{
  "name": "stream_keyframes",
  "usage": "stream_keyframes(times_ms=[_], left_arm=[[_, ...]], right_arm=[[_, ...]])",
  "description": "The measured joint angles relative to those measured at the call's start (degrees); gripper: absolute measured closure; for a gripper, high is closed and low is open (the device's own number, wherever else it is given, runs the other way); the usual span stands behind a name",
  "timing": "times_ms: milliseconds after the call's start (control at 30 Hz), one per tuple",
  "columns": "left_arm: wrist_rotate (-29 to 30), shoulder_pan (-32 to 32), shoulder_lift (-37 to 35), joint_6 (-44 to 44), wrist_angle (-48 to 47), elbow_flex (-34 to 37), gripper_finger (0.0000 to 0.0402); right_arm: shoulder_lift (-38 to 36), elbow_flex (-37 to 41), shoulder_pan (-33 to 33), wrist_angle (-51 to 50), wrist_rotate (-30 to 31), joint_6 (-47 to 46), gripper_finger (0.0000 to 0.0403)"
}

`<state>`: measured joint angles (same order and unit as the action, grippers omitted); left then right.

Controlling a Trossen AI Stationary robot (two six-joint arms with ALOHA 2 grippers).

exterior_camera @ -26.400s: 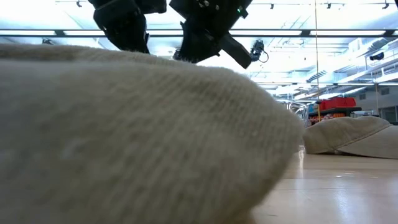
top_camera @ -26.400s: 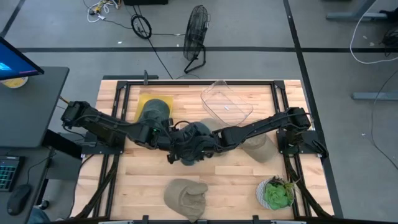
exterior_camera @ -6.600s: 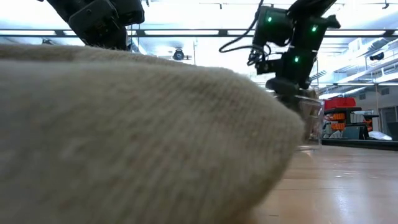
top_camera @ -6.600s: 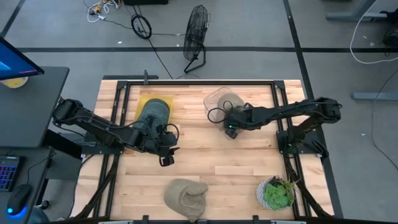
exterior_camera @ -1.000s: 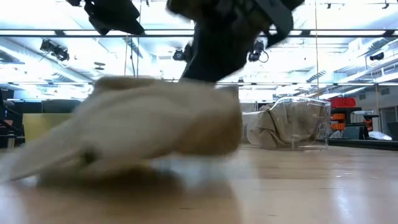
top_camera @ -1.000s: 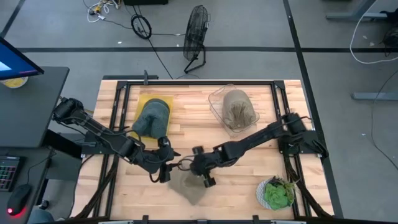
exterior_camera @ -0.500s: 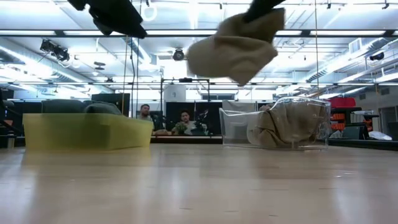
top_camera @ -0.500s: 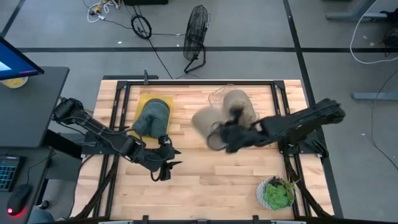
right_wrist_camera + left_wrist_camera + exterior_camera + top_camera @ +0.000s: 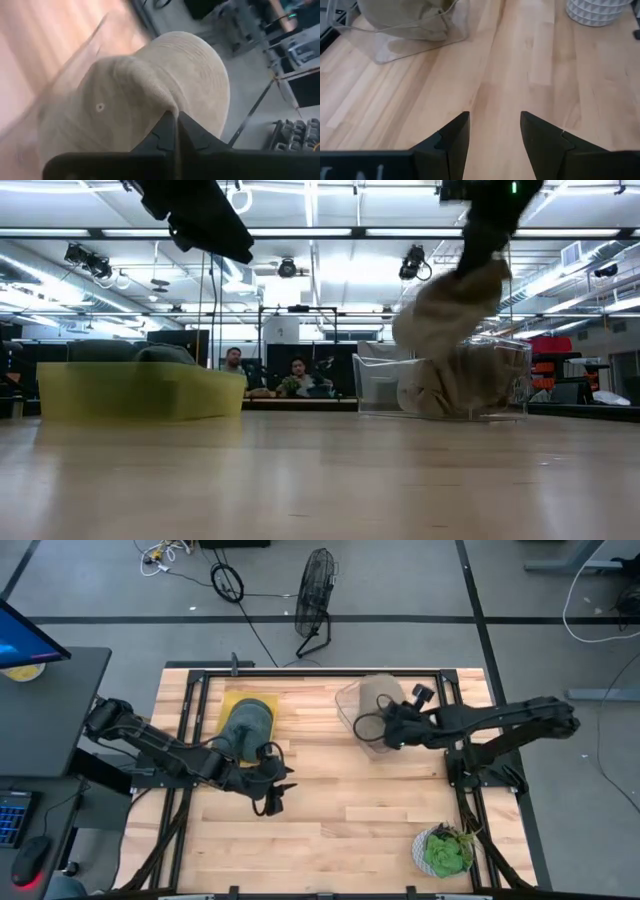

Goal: Pick & Place hat
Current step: Put the brown cap into the transparent bin

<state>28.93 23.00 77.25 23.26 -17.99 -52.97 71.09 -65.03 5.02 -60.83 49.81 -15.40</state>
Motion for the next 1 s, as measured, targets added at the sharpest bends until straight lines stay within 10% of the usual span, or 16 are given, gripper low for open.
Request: stream_keyframes(times_ms=[367,1000], left_arm=[[0.0,-3.59,0.0,-0.02,0.05,0.0,0.0223],[-0.02,-5.86,0.0,-0.08,-0.6,0.0,0.0223]], right_arm=[[0.24,20.1,-8.54,29.3,-11.89,14.74,0.0397],[0.3,22.31,-14.01,32.49,-23.52,11.88,0.03]])
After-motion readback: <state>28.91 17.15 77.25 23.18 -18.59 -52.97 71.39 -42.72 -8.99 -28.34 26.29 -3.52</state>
